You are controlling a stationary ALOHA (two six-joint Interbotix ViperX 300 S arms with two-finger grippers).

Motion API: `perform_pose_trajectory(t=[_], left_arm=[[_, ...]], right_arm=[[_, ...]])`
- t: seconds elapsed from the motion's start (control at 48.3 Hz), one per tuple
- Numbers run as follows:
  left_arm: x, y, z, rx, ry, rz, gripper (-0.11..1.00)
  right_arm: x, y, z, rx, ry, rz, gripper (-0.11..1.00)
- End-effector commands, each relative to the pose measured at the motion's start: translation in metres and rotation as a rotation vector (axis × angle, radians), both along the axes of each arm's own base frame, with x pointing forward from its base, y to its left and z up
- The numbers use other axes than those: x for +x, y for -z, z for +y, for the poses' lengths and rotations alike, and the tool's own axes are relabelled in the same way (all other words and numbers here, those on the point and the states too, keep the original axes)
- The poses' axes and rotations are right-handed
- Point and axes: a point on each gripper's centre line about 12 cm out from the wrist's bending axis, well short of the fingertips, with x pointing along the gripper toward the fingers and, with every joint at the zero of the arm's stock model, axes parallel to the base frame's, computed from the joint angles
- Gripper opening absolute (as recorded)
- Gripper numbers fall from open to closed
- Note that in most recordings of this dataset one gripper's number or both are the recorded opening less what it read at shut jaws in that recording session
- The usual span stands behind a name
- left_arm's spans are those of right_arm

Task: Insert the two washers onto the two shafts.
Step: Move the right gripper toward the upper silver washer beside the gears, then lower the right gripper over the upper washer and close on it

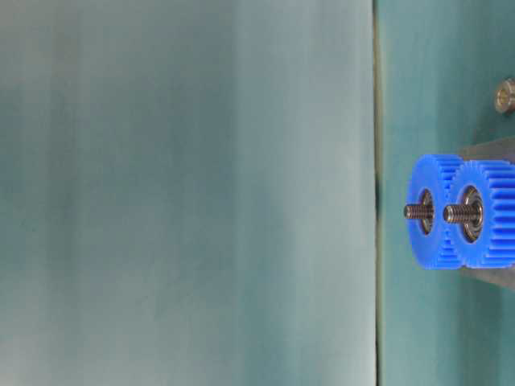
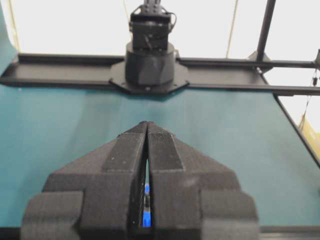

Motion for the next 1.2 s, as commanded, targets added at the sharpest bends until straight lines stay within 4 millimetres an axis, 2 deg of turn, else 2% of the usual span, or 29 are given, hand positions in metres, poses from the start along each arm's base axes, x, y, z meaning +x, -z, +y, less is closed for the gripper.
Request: perform_pose_trajectory(t=[0.0, 0.124, 0.269, 0.394, 0.58, 0.849, 1.015, 1.098, 1.181], left_arm=[[0.010, -0.001, -0.002, -0.003, 0.009, 0.035, -0.01], [0.024, 0.013, -0.001, -0.003, 0.007, 0.167, -0.01], [0.039, 0.022, 0.000, -0.003, 0.002, 0.261, -0.01], [0.045, 0.029, 0.000, -0.010, -0.002, 0.319, -0.01], [0.051, 0.026, 0.001, -0.019, -0.006, 0.374, -0.01], [0.053, 0.030, 0.001, -0.019, -0.005, 0.429, -0.01], [0.053, 0.030, 0.001, -0.016, -0.007, 0.434, -0.01], [0.054, 0.031, 0.001, -0.013, -0.006, 0.437, -0.01], [0.055, 0.031, 0.001, -0.013, -0.006, 0.439, -0.01]], right_arm=[[0.007, -0.010, -0.003, 0.024, 0.013, 0.000, 0.01], [0.015, 0.009, -0.011, 0.168, 0.059, 0.180, 0.00], [0.025, 0.035, -0.020, 0.236, 0.112, 0.411, 0.00], [0.044, 0.049, -0.033, 0.256, 0.159, 0.624, 0.00], [0.083, 0.063, -0.050, 0.202, 0.189, 0.865, 0.00], [0.130, 0.098, -0.062, 0.182, 0.192, 1.024, 0.00], [0.147, 0.115, -0.064, 0.161, 0.177, 1.073, 0.00], [0.153, 0.123, -0.064, 0.131, 0.159, 1.095, 0.08], [0.159, 0.135, -0.063, 0.113, 0.145, 1.123, 0.27]])
